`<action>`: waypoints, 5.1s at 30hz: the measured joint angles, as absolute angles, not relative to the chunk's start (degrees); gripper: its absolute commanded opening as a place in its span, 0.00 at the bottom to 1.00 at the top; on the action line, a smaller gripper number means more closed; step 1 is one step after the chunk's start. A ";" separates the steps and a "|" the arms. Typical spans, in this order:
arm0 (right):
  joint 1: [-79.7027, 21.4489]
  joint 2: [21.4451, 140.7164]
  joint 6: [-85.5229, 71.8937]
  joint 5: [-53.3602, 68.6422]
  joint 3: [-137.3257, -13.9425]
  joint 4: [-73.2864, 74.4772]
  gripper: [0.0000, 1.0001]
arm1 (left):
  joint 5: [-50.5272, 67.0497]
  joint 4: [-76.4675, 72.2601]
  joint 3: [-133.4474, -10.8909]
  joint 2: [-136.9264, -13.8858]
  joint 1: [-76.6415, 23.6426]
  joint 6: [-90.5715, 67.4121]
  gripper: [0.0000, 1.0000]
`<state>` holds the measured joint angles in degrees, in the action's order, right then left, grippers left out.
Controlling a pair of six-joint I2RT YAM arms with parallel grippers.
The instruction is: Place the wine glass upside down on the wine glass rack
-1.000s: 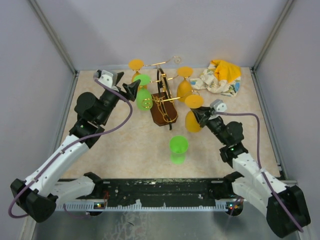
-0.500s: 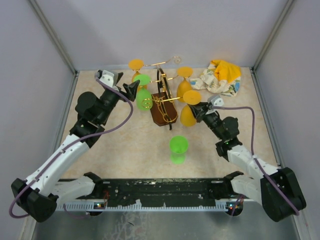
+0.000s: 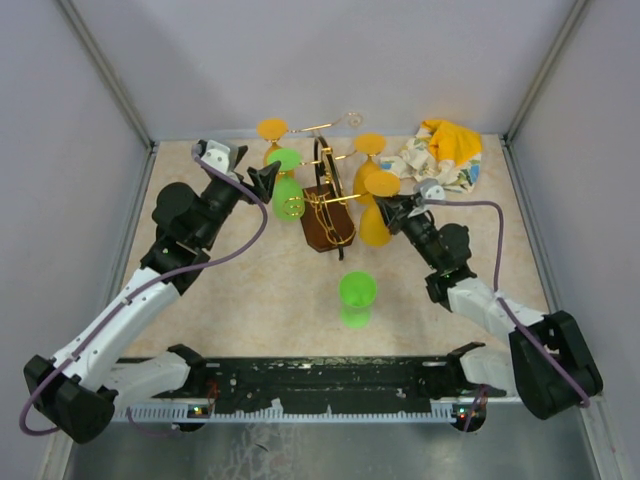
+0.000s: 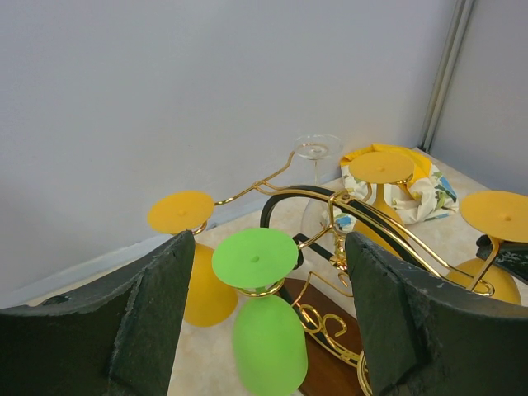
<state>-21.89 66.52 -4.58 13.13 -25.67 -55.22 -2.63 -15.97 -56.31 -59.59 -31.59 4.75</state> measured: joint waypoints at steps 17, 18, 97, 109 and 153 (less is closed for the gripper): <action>-22.09 59.72 -1.08 1.61 -22.83 -54.26 0.00 | -2.28 -15.79 -56.29 -59.57 -31.33 4.73 0.79; -22.09 58.61 -0.89 1.72 -22.35 -53.98 0.00 | -2.28 -15.79 -56.29 -59.57 -31.33 4.73 0.80; -22.39 42.00 -10.52 -34.96 -36.12 12.49 0.92 | -1.04 19.46 -64.07 -82.19 -60.40 -2.79 0.31; -22.39 40.75 -10.52 -34.94 -36.10 12.71 0.91 | 0.01 21.02 -65.54 -83.57 -60.42 -3.90 0.00; -22.37 55.48 -58.74 13.04 -47.18 -33.28 0.65 | -17.52 -52.07 -57.25 -66.08 -60.23 38.17 0.00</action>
<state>-22.37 55.48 -58.74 13.04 -47.18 -33.28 -17.52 -52.07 -57.25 -66.08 -60.23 38.17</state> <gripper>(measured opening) 0.655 0.007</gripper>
